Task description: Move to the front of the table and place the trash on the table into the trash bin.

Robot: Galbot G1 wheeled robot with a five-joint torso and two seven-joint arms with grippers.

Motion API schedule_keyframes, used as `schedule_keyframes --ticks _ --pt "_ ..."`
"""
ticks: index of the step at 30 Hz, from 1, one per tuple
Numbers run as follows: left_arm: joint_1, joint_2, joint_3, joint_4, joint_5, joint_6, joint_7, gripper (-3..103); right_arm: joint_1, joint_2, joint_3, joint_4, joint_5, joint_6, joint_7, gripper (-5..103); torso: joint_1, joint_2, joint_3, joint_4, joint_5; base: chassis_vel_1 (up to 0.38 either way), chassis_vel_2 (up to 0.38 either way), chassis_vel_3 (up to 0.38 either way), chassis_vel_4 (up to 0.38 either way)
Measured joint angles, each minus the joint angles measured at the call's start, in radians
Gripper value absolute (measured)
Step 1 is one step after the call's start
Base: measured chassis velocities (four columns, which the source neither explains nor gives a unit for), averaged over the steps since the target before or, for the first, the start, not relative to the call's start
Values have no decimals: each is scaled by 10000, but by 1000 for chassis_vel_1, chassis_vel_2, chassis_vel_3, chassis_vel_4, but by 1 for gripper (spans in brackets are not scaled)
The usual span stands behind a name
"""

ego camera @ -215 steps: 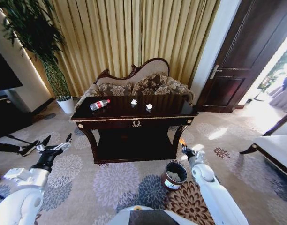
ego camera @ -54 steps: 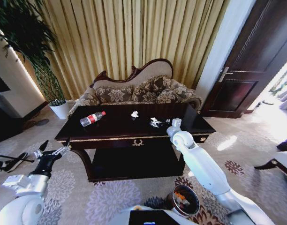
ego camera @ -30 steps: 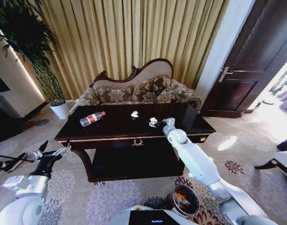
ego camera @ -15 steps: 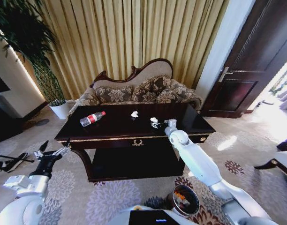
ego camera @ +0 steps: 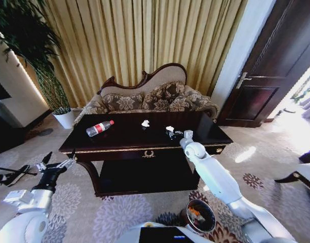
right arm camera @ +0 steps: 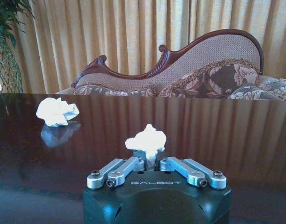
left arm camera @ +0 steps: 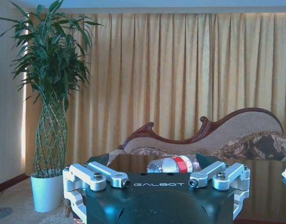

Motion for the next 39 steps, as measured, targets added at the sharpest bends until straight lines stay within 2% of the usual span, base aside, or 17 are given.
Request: schedule_keyframes --ticks 1,2,8,13,17,28,39 --pt "0 -4 4 0 2 -2 6 100 -44 -1 47 67 30 5 13 9 0 0 0 0 0 0 0 0 0" --pt "1 -7 7 0 6 -7 10 100 -103 -3 114 158 77 24 46 2 0 0 0 0 -1 0 0 0 0" --pt "7 -19 16 -1 12 -28 24 100 -354 -9 491 736 370 42 308 1 0 0 0 0 0 0 0 0 0" --pt "-25 -15 17 21 -3 -60 27 100 -604 60 1265 1453 918 92 976 1 -1 0 0 0 -2 0 0 0 0" --pt "-46 -24 21 124 -14 -177 29 100 -1177 180 2175 2077 1018 814 1671 1 0 0 -1 0 -1 0 0 0 0" --pt "-155 5 187 183 -8 -211 61 100 -2119 135 2893 2552 592 1174 1672 1 0 0 0 0 1 0 0 0 0" --pt "-87 4 57 123 -39 -237 89 100 -2328 147 2895 2931 411 1200 1609 1 2 -1 1 0 -1 36 -38 -33 32"
